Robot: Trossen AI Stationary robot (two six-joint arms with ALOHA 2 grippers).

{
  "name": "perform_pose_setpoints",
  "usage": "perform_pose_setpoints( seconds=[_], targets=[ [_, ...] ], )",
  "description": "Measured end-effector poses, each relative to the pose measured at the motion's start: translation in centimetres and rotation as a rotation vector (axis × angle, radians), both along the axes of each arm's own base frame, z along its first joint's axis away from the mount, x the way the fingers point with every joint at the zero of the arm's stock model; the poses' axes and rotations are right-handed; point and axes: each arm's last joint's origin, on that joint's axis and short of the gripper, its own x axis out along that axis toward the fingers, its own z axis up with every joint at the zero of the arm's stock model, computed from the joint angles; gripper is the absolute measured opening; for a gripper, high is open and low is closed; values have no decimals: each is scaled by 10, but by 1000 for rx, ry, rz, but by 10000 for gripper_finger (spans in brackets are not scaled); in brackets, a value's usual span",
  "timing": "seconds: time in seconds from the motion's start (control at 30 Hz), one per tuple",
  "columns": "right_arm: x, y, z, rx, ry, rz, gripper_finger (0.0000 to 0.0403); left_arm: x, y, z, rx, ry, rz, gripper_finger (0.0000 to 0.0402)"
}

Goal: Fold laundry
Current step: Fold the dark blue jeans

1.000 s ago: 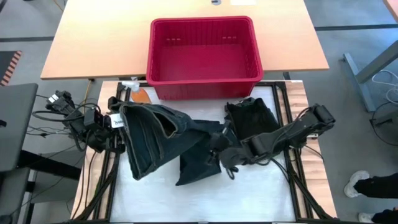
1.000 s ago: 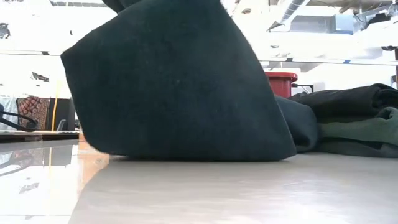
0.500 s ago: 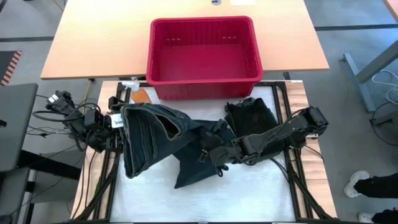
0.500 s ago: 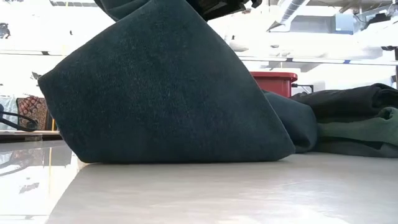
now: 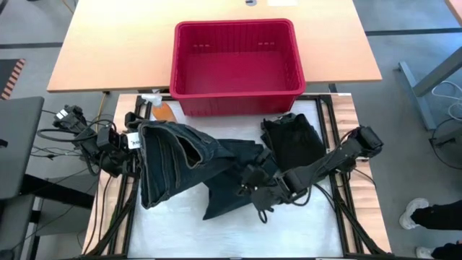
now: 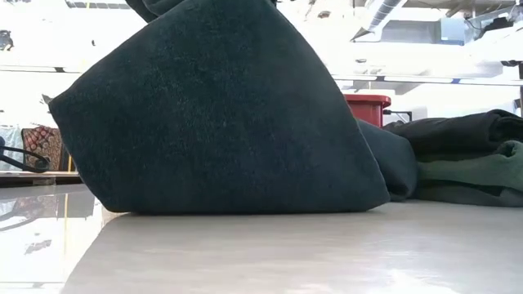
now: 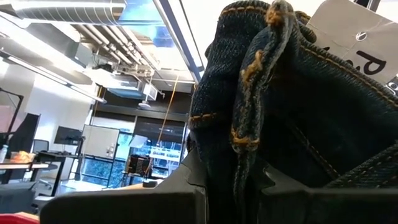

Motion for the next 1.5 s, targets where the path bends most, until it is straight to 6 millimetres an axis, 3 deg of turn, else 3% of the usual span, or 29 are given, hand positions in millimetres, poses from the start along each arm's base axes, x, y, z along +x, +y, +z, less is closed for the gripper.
perform_pose_setpoints(
  seconds=[0.23,0.5,0.6,0.7,0.77,0.9,1.13,1.37,1.5],
  targets=[
    [2,-3,1,9,-16,-11,270,0,0,0,5,0,1,18],
    [25,-37,5,147,-29,135,256,1,-1,0,0,-15,-40,18],
    [28,-46,6,118,-3,133,193,1,-2,0,1,-12,-46,18],
    [29,-46,11,47,25,180,71,0,-2,0,-1,-14,-50,18],
    [29,-46,19,-47,56,215,26,-1,-2,1,-5,-25,-54,18],
    [23,-60,51,-293,175,91,26,-2,-1,2,-14,-45,-56,18],
    [3,-123,118,-563,329,-54,22,-8,10,12,-36,-115,24,18],
    [-36,-184,188,-885,172,-45,22,-14,33,69,96,-242,131,18],
    [-55,-195,222,-1002,-53,-62,22,-9,45,112,232,-183,93,18]
  ],
)
